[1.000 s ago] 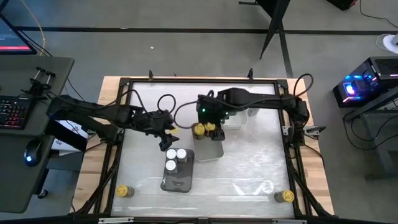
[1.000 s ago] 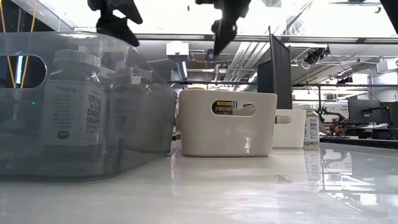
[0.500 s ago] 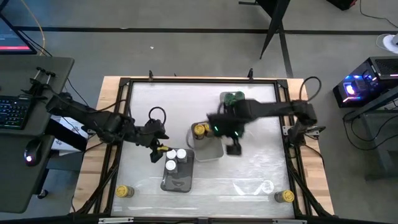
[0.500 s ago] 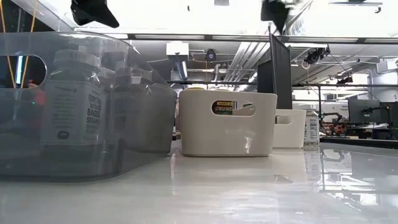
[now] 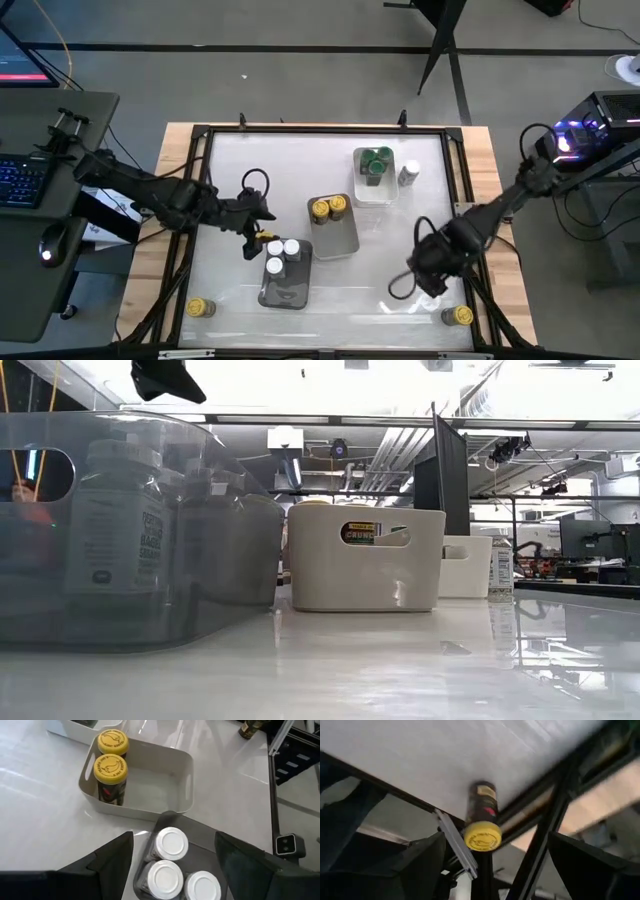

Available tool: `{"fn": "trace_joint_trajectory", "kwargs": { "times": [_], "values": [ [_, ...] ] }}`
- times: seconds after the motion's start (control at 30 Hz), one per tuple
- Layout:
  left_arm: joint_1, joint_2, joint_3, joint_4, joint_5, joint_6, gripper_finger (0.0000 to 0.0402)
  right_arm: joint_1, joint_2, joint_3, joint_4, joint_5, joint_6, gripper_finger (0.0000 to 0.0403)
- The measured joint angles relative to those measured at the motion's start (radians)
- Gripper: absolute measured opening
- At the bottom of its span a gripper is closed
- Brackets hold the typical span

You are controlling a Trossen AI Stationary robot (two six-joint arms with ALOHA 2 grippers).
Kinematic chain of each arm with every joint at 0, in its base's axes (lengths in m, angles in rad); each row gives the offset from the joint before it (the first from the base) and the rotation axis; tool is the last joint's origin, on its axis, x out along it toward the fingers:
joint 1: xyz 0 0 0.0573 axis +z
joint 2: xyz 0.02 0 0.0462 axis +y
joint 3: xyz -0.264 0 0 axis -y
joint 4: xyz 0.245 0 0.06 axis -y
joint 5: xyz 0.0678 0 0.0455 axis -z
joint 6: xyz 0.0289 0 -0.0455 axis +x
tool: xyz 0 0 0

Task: Sort spices by type
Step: Put the yellow seasoning bottle into the gray bin

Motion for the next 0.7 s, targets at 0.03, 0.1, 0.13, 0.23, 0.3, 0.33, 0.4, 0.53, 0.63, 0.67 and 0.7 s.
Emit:
{"fn": "trace_joint_trajectory", "kwargs": {
  "times": [0.03, 0.1, 0.13, 0.23, 0.3, 0.33, 0.4, 0.53, 0.63, 0.67, 0.7],
  "values": [
    [0.008, 0.0, 0.0, 0.0, 0.009, 0.0, 0.0266, 0.021, 0.003, -0.014, 0.014, -0.01, 0.035, 0.0346],
    [0.024, 0.0, 0.0, 0.0, 0.035, -0.001, 0.0266, 0.054, 0.013, -0.039, 0.035, -0.051, 0.094, 0.0346],
    [0.031, 0.0, 0.0, 0.0, 0.049, -0.007, 0.0266, 0.068, 0.019, -0.054, 0.05, -0.078, 0.112, 0.0346],
    [0.048, 0.0, 0.0, 0.001, 0.086, -0.023, 0.0266, 0.107, 0.039, -0.093, 0.091, -0.152, 0.14, 0.0346],
    [0.06, 0.0, 0.0, 0.017, 0.105, -0.025, 0.0266, 0.13, 0.045, -0.124, 0.119, -0.177, 0.145, 0.0346],
    [0.064, 0.0, 0.0, 0.03, 0.11, -0.025, 0.0266, 0.137, 0.047, -0.139, 0.151, -0.183, 0.145, 0.0346],
    [0.071, 0.0, 0.0, 0.054, 0.114, -0.026, 0.0266, 0.148, 0.048, -0.17, 0.217, -0.19, 0.153, 0.0346],
    [0.076, 0.0, 0.0, 0.084, 0.115, -0.045, 0.0266, 0.153, 0.048, -0.236, 0.349, -0.197, 0.162, 0.0346],
    [0.076, 0.0, 0.0, 0.098, 0.115, -0.059, 0.0266, 0.154, 0.048, -0.277, 0.451, -0.213, 0.17, 0.0346],
    [0.076, 0.0, 0.0, 0.1, 0.115, -0.061, 0.0266, 0.155, 0.048, -0.289, 0.478, -0.217, 0.178, 0.0346],
    [0.075, 0.0, 0.0, 0.1, 0.115, -0.063, 0.0266, 0.157, 0.048, -0.301, 0.494, -0.22, 0.182, 0.0346]
  ]
}}
